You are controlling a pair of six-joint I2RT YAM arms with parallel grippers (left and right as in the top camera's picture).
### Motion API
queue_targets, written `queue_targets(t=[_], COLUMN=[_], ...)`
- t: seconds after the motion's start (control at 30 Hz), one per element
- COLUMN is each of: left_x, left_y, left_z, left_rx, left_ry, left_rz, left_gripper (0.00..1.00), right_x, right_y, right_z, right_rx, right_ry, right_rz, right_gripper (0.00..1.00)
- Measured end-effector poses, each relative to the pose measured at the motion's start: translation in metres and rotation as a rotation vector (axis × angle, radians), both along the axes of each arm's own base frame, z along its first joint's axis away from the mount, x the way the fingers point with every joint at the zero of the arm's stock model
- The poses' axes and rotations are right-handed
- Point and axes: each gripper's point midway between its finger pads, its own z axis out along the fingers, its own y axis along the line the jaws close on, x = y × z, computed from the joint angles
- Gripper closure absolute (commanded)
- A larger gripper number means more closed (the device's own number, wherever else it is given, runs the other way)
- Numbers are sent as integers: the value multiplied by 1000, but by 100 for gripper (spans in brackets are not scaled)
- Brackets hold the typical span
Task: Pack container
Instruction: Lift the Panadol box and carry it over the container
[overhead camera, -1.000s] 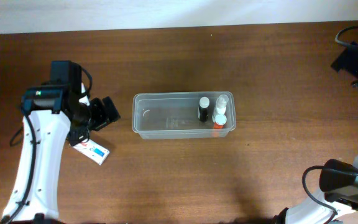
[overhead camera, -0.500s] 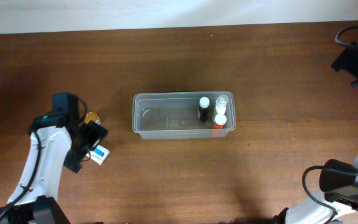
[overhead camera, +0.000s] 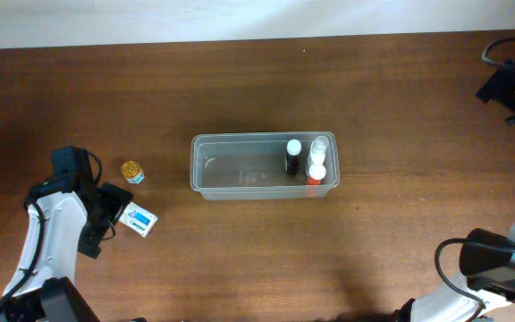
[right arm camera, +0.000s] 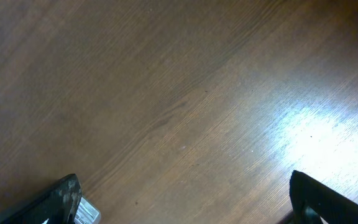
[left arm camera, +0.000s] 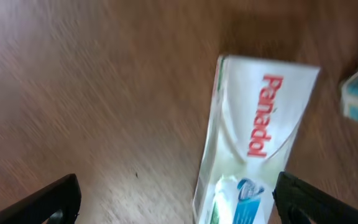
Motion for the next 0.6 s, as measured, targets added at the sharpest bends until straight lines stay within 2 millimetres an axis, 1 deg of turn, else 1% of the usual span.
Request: queue_targets(t=[0.17,0.23,0.5,0.6], left_x=[16,21,20,23], left_y=[3,2,-3,-7], left_z=[1,-2,-30,-37], left_rx=[14,7,-42,-67], left_ry=[-58,-67,7,7], left_rz=[-66,-93,-136,-139], left_gripper=[1,1,1,0], right_x=[0,0,0,0], right_y=[0,0,0,0], right_z=[0,0,0,0], right_rx=[0,0,0,0], right_ry=[0,0,0,0], right_rz=[0,0,0,0], right_gripper=[2,2,2,2])
